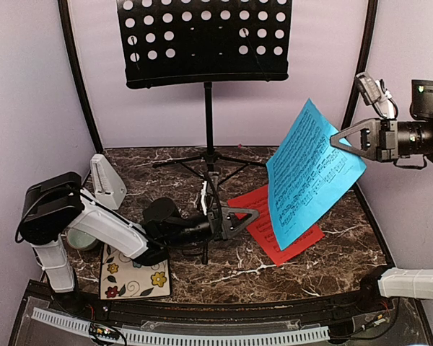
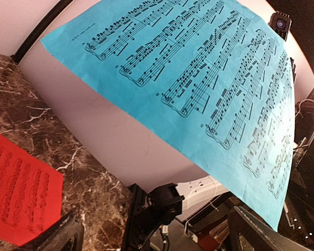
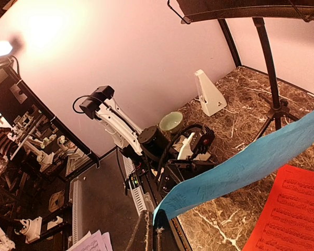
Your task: Set up the instrument practice props
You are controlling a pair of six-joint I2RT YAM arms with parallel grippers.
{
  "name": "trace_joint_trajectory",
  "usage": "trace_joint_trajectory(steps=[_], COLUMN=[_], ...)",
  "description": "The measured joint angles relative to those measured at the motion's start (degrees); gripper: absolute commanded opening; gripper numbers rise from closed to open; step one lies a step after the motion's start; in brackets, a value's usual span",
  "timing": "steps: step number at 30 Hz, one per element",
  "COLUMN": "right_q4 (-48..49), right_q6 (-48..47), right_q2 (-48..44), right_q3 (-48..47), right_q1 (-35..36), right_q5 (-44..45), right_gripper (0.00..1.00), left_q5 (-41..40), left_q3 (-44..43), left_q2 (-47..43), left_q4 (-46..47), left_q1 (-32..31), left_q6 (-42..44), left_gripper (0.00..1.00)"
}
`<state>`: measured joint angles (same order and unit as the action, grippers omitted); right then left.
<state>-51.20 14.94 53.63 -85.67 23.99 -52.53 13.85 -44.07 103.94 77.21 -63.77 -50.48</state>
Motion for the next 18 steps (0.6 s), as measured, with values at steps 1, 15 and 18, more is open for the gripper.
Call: trace_joint_trajectory(steps=[1, 15, 18], right_q4=[0.4, 6.9, 8.0], right_q6=[0.1, 3.6, 4.6], right_q2=[0.5, -1.6, -2.4], right_q3=[-0.3, 3.7, 4.6], right_q1=[0.0, 2.7, 3.0], right_q5=[-0.5, -3.1, -3.1], right_gripper=[0.00, 0.00, 0.00], left_q5=[0.0, 0.9, 1.3], left_q3=[-0.8, -12.7, -15.1], left_q2=[1.2, 8.5, 9.8], left_q4=[1.4, 13.2, 13.6], left_q1=[-0.1, -0.2, -0.2], left_q6=[-1.1, -9.3, -10.6], left_gripper=[0.99, 0.99, 0.94])
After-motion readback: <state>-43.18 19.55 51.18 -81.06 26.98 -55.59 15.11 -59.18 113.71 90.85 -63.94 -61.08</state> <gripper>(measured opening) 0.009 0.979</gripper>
